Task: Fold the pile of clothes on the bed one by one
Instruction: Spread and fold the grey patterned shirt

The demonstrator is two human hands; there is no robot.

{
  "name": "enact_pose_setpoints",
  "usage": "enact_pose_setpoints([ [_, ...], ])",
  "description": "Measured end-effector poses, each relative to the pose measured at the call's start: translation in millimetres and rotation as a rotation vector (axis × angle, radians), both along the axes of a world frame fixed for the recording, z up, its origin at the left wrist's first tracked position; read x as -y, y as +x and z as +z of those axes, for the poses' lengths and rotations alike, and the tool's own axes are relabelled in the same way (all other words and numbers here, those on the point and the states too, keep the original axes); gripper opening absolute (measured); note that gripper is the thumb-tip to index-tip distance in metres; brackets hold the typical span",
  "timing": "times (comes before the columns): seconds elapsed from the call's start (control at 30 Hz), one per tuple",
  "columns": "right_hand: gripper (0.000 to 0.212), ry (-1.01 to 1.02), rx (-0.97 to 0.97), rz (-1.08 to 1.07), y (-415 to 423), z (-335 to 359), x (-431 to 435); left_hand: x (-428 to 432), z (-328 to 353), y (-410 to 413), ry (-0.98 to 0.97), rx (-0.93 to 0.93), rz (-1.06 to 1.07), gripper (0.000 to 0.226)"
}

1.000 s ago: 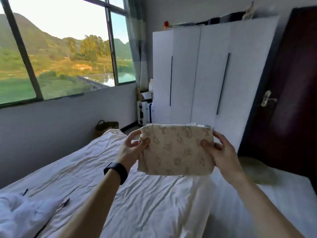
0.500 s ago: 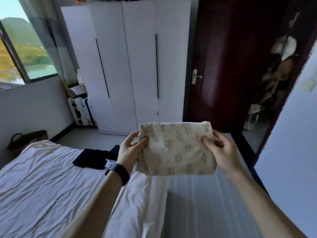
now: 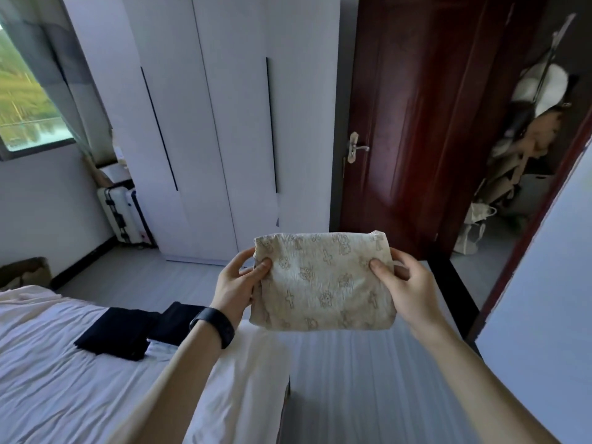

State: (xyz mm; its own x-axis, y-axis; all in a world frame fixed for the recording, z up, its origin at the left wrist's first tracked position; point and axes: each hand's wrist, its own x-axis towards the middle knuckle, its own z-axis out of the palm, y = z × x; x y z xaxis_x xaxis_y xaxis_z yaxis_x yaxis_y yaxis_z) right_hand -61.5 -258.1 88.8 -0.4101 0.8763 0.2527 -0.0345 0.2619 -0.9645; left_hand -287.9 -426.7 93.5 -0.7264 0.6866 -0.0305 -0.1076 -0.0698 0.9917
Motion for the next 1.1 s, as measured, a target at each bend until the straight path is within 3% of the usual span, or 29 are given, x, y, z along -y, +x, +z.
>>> enact_pose_setpoints([
  [0.23, 0.040, -0.005, 0.052, 0.012, -92, -14, -106, -96, -13, -91, -0.010, -0.005, 0.013, 0.030],
  [0.47, 0.028, 0.008, 0.032, -0.033, -176, 8, -205, -205, 14, -184, 0.022, -0.008, -0.038, 0.034],
  [0.73, 0.027, 0.010, 0.030, -0.024, -244, 20, -328, -332, 18, -255, 0.024, -0.018, -0.046, 0.034],
  [0.93, 0.041, -0.002, 0.024, 0.100, -311, 13, -436, -414, 9, -300, 0.035, -0.031, 0.087, 0.032],
  [1.1, 0.032, -0.015, 0.031, 0.271, -378, 9, -508, -455, 3, -330, 0.026, -0.030, 0.265, 0.030],
])
